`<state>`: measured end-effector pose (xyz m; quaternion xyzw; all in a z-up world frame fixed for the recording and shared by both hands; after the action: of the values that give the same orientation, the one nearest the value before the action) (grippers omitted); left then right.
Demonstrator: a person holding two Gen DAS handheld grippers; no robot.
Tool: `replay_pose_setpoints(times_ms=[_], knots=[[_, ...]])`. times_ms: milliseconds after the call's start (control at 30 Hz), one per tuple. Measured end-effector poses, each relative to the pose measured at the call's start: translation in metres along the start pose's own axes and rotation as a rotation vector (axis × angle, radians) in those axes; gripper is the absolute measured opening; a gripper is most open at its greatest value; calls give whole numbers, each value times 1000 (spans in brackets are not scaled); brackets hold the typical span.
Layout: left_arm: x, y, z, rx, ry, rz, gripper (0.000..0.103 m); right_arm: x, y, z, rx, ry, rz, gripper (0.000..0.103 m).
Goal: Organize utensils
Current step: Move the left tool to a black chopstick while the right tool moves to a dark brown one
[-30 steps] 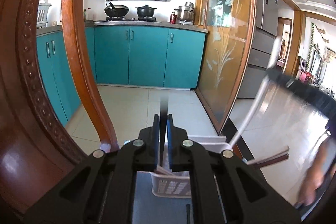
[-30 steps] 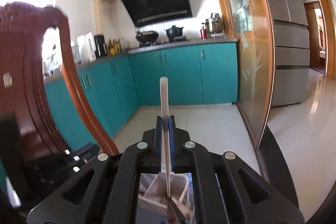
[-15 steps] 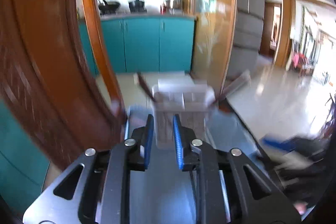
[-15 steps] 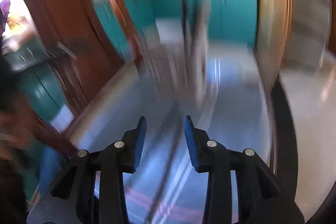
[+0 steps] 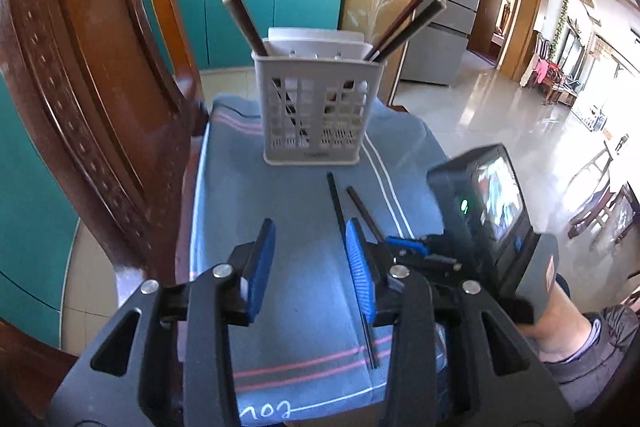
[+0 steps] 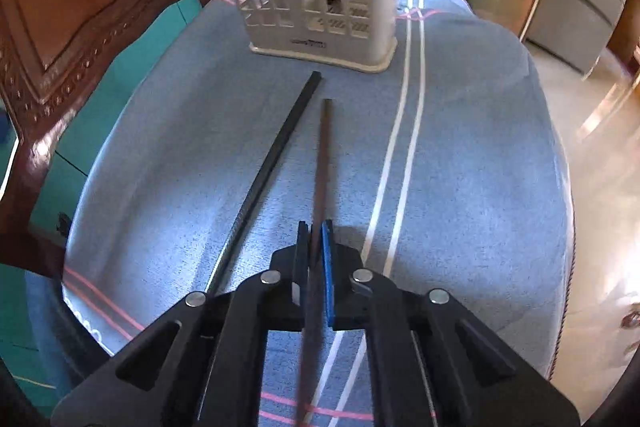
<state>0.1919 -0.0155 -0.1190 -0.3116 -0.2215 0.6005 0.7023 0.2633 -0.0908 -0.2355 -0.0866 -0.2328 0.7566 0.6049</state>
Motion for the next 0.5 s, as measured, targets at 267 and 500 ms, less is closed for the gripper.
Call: replay_pose_setpoints(times_ms=[267,500], knots=[[-6,8,-36,83,38,17,45,-37,9,26,-43,-13,-103,6],[-17,12,-82,160,62,40,51,-56,16,32,-23,-5,-115,19]])
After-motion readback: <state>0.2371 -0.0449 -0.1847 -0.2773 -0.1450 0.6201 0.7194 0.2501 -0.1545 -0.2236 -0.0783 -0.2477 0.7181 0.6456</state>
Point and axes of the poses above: each gripper's, at about its wrist camera, not at the fingertips, and z roughly against the way its jaws point, x to its left, y to its underside, the point moved 5 cm from there along -z, roughly the way its jaws point, and after that the axes turned 2 degrees about -y, right-handed, at the moved point
